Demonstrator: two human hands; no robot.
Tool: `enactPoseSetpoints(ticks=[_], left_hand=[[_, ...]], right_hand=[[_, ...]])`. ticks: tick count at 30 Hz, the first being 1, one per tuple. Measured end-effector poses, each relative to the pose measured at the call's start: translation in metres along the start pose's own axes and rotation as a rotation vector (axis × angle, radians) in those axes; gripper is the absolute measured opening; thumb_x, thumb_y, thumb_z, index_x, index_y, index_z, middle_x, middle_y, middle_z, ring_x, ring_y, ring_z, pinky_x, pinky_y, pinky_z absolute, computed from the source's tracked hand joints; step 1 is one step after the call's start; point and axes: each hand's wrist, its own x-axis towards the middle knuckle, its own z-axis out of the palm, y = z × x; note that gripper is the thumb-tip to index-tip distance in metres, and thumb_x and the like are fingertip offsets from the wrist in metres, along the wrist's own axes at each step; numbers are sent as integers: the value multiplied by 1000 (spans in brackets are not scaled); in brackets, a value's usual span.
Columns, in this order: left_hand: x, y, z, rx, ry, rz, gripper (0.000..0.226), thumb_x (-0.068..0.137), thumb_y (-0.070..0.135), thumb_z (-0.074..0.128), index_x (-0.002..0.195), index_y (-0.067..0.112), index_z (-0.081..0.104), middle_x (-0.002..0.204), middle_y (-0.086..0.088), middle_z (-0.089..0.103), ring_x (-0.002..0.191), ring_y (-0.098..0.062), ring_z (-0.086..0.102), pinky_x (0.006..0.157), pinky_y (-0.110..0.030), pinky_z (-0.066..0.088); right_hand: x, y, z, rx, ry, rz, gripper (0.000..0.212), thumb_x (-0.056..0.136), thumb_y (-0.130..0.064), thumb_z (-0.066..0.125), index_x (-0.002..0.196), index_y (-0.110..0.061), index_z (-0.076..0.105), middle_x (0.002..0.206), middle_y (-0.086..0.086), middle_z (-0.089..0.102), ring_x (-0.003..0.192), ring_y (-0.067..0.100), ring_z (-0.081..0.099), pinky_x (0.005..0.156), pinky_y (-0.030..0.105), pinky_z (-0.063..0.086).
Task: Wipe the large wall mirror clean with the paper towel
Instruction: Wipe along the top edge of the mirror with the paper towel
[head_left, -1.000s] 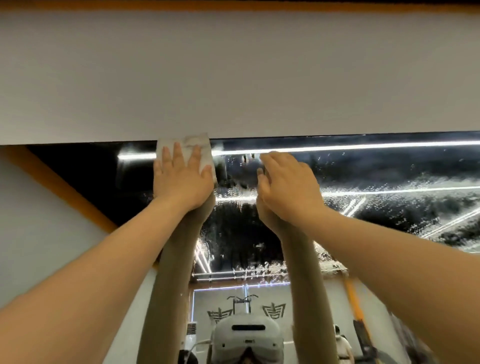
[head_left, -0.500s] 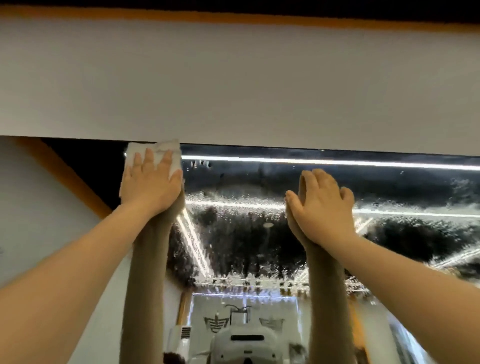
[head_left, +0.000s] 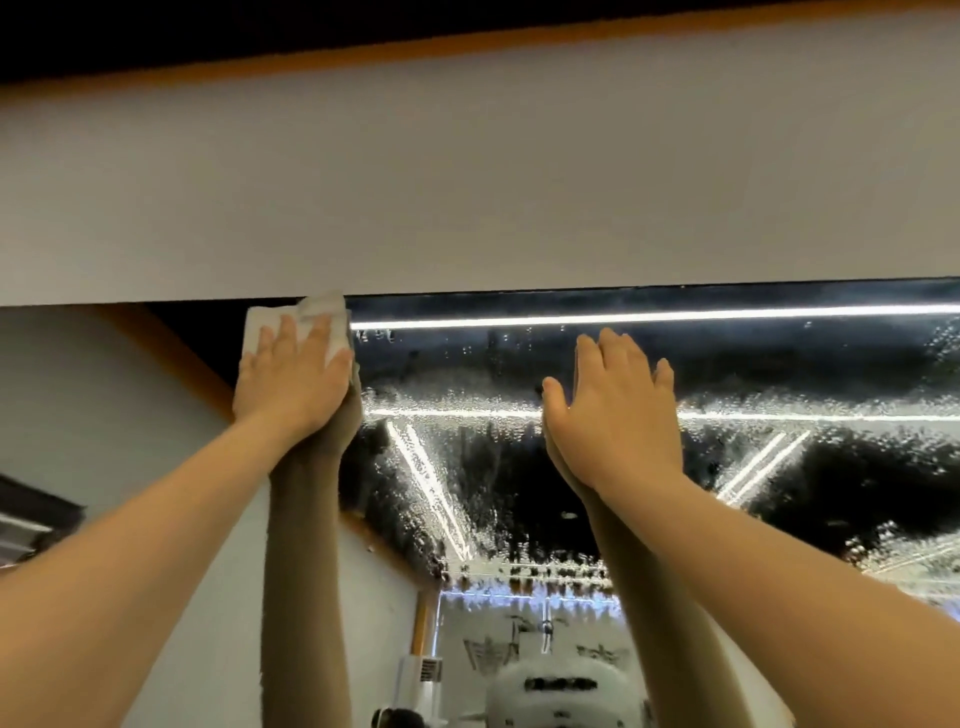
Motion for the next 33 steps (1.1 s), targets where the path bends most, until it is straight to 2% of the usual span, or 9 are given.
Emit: enactPoseSetpoints(ticks=[5,11,16,22,28,31,33], left_hand=[[-1,5,1,22,-9,25,55,103,43,20,155,28,10,162,-11,9,147,-34,10,117,-52,14],[-5,28,0,5,-15,47,57,103,44,21,156,28,7,163,-9,2,149,-32,3,118,-49,8],[-11,52,2,4,-35,134,58,103,46,21,156,29,2,163,-7,-4,149,-29,-2,119,-46,2],[-5,29,-3,19,-61,236,58,103,44,20,156,27,2,163,-8,-3,150,-27,-1,119,-45,4],[8,9,-2,47,-14,113,56,102,43,20,155,25,13,161,-15,11,146,-35,13,116,-52,17],[10,28,-2,45,-36,57,55,103,43,19,155,29,8,163,-12,3,148,-35,5,117,-53,12],[10,43,-1,46,-49,98,54,104,42,18,155,30,5,163,-11,0,148,-35,2,117,-53,9]], right_hand=[[-2,-1,-2,-4,1,5,61,102,-45,27,153,-12,19,160,6,16,148,23,8,119,48,4],[-1,-3,-2,1,-2,13,61,102,-44,28,153,-12,20,160,6,17,148,23,9,119,48,5],[-2,-4,-3,-5,-14,17,62,102,-44,27,154,-13,16,161,5,13,149,22,6,119,47,3],[-2,-4,-4,-23,-28,17,62,102,-44,25,155,-12,14,161,6,11,149,22,5,119,47,3],[-2,-2,-3,-12,-26,7,61,102,-44,24,154,-12,15,161,6,12,149,21,5,119,47,2],[-2,-1,-4,-5,-35,5,62,103,-44,24,154,-11,14,162,7,10,149,22,4,119,48,1],[-3,0,-4,-4,-38,0,62,103,-44,23,155,-11,13,162,7,8,149,22,3,119,48,1]])
